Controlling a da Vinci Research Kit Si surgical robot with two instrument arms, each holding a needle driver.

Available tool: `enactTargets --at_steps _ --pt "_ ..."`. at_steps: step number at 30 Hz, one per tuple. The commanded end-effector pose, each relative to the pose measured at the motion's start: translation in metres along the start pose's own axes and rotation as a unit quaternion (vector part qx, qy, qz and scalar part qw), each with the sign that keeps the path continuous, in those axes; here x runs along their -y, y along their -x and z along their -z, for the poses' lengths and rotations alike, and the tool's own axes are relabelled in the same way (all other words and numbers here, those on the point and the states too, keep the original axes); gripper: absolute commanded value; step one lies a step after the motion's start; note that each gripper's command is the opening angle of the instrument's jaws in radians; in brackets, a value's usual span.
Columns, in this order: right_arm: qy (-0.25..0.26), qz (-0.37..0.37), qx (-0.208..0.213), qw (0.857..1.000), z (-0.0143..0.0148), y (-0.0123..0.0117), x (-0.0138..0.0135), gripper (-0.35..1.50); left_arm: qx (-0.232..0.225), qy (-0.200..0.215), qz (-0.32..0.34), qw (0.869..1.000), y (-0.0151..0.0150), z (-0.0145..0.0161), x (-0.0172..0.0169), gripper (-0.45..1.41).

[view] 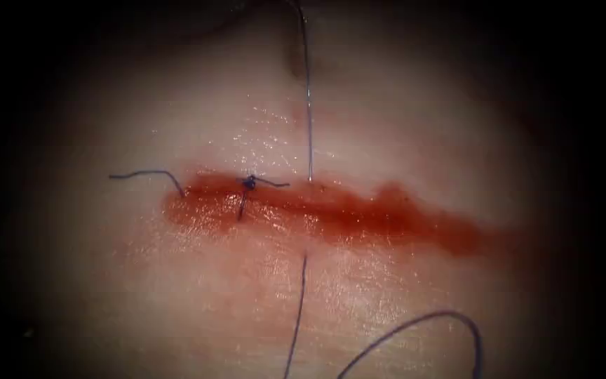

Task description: Wound Closure

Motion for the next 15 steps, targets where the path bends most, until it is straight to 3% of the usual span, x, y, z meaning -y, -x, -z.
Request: enactTargets --at_steps 1,8,9,11,14,15 --pt "-0.004 -0.002 0.0 1.0 -0.0007 0.0001 0.0009 -0.35 0.001 0.001 0.002 1.0 0.0009 -0.0004 -0.0007 0.98" --pt "-0.043 -0.022 -0.017 0.999 -0.0001 -0.0012 0.002 -0.35 0.002 0.001 0.001 1.0 0.0012 -0.0004 -0.0006 0.96" --pt "-0.045 -0.024 -0.024 0.998 0.0001 -0.0013 0.002 -0.21 0.002 0.001 0.001 1.0 0.0012 -0.0005 -0.0006 0.96" --pt "-0.052 -0.04 -0.044 0.997 0.0012 -0.0015 0.002 0.69 0.003 0.001 0.0 1.0 0.0014 -0.0005 -0.0005 0.96" --pt "-0.043 -0.058 -0.054 0.996 0.0042 -0.0017 0.0022 1.23 0.004 0.001 0.0 1.0 0.0015 -0.0005 -0.0005 0.94" --pt "-0.042 -0.065 -0.056 0.995 0.0054 -0.0018 0.0022 1.33 0.004 0.002 -0.001 1.0 0.0016 -0.0005 -0.0004 0.94"
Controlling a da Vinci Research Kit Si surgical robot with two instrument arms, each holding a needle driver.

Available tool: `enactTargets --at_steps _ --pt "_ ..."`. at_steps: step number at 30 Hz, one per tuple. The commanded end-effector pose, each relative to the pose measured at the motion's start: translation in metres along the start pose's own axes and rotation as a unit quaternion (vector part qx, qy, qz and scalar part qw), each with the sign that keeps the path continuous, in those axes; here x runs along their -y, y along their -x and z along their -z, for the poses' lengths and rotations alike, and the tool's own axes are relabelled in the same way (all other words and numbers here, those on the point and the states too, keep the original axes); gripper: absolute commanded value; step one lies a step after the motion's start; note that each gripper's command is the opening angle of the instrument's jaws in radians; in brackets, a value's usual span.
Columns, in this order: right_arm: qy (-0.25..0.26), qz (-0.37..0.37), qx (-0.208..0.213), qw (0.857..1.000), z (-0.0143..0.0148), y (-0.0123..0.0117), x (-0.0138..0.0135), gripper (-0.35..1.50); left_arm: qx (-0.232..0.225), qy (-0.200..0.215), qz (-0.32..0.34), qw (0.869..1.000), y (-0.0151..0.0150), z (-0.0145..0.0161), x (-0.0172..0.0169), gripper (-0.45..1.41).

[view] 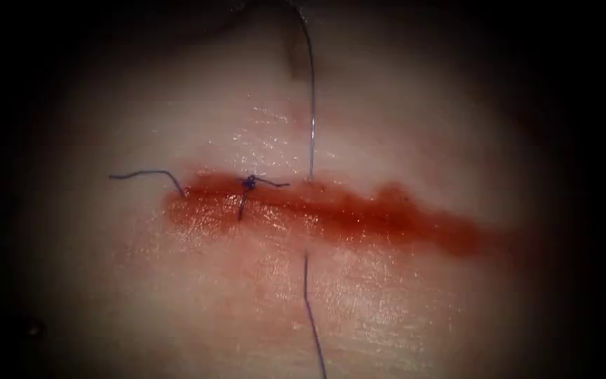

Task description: Wound Closure

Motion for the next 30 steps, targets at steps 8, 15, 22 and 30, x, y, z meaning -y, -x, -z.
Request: enactTargets --at_steps 8,15,22,30 --pt "0.036 -0.042 -0.09 0.994 0.0135 -0.0011 -0.0008 1.31 0.004 0.001 0.002 1.0 0.0009 -0.0004 -0.0007 0.93" --pt "0.064 -0.07 -0.148 0.984 0.0232 0.0001 -0.0033 1.25 0.003 0.0 0.002 1.0 0.001 -0.0005 -0.0008 0.93" --pt "0.082 -0.087 -0.084 0.989 0.0241 0.0033 -0.0064 1.21 0.006 0.0 0.001 1.0 0.0012 -0.0006 -0.0007 0.93" --pt "0.141 -0.063 -0.01 0.988 0.0186 0.0064 -0.0133 1.13 0.006 -0.002 0.001 1.0 0.0012 -0.0008 -0.0008 0.93"
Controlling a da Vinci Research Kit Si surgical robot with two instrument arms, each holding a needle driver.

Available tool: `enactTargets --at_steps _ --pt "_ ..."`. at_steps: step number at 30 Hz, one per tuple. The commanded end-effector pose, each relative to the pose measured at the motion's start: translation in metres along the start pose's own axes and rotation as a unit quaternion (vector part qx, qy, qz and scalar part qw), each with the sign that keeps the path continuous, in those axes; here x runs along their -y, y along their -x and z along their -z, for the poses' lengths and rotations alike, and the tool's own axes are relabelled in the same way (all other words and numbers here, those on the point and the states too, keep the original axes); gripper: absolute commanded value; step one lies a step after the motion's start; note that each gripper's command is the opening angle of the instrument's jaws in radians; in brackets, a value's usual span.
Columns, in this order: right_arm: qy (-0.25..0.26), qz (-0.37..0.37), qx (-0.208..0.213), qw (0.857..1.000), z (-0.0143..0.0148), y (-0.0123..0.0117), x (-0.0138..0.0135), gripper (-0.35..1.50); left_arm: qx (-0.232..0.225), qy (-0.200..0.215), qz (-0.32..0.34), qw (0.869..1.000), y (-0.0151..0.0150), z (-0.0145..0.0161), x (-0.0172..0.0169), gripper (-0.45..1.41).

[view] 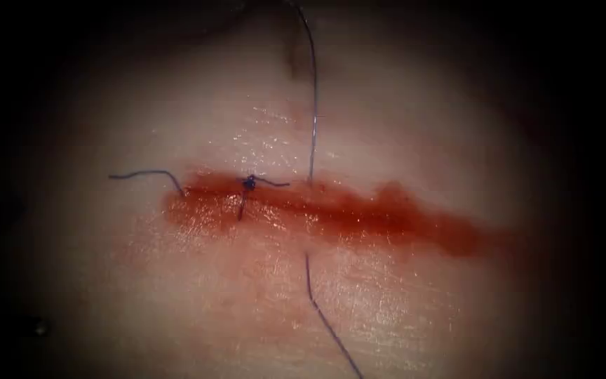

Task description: Wound Closure

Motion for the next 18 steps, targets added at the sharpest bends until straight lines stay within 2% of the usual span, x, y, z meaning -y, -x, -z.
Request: enactTargets --at_steps 1,6,11,14,18 --pt "0.017 0.005 0.0 1.0 -0.004 0.001 -0.0003 1.13 0.001 0.0 0.003 1.0 0.0009 -0.0004 -0.0007 0.93" --pt "0.045 0.016 0.01 0.999 -0.0104 0.0032 0.0011 1.16 0.0 0.003 0.002 1.0 0.0009 -0.0004 -0.0008 0.93" --pt "0.051 0.029 0.004 0.998 -0.0154 0.0046 0.0034 1.04 0.0 0.003 0.002 1.0 0.0009 -0.0004 -0.0008 0.93" --pt "0.056 0.032 -0.007 0.998 -0.0169 0.0051 0.0037 1.01 0.0 0.003 0.002 1.0 0.001 -0.0005 -0.0008 0.93" --pt "0.064 0.05 -0.01 0.997 -0.0176 0.0064 0.0033 0.96 0.002 0.003 0.002 1.0 0.001 -0.0005 -0.0009 0.91"
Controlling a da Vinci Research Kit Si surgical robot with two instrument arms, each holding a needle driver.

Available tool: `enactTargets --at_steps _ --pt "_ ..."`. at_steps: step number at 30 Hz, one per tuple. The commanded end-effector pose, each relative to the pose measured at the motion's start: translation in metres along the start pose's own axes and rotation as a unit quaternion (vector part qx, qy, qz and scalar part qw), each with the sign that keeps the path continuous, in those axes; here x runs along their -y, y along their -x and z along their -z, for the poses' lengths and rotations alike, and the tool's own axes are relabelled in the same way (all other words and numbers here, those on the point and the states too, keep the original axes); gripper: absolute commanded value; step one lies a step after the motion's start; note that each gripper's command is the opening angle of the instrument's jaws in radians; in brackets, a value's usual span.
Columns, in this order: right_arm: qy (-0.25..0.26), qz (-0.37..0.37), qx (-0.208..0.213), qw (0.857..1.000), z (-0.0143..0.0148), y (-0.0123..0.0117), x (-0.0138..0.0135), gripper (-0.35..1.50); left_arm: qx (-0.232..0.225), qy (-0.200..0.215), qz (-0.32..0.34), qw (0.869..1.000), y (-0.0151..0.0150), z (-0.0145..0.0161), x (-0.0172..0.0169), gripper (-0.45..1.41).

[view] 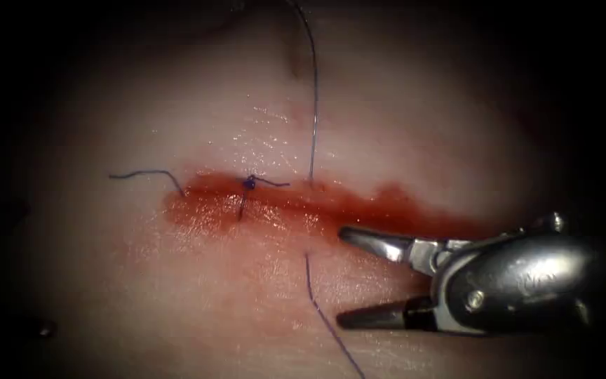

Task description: Wound Closure

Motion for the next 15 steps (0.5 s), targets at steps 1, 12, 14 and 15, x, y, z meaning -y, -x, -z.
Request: enactTargets --at_steps 1,12,14,15 --pt "0.0 0.006 0.001 1.0 -0.0007 0.0011 0.0004 0.96 0.001 0.001 0.002 1.0 0.0009 -0.0004 -0.0007 0.91" --pt "-0.003 0.076 -0.006 0.997 -0.0022 0.0045 0.0027 0.93 0.001 0.002 0.002 1.0 0.0009 -0.0004 -0.0007 0.91" --pt "-0.006 0.088 -0.005 0.996 -0.0025 0.0048 0.0034 0.93 0.001 0.002 0.002 1.0 0.0009 -0.0004 -0.0007 0.91" --pt "-0.009 0.094 -0.002 0.996 -0.0027 0.005 0.0037 0.93 0.001 0.002 0.002 1.0 0.0009 -0.0004 -0.0007 0.91"
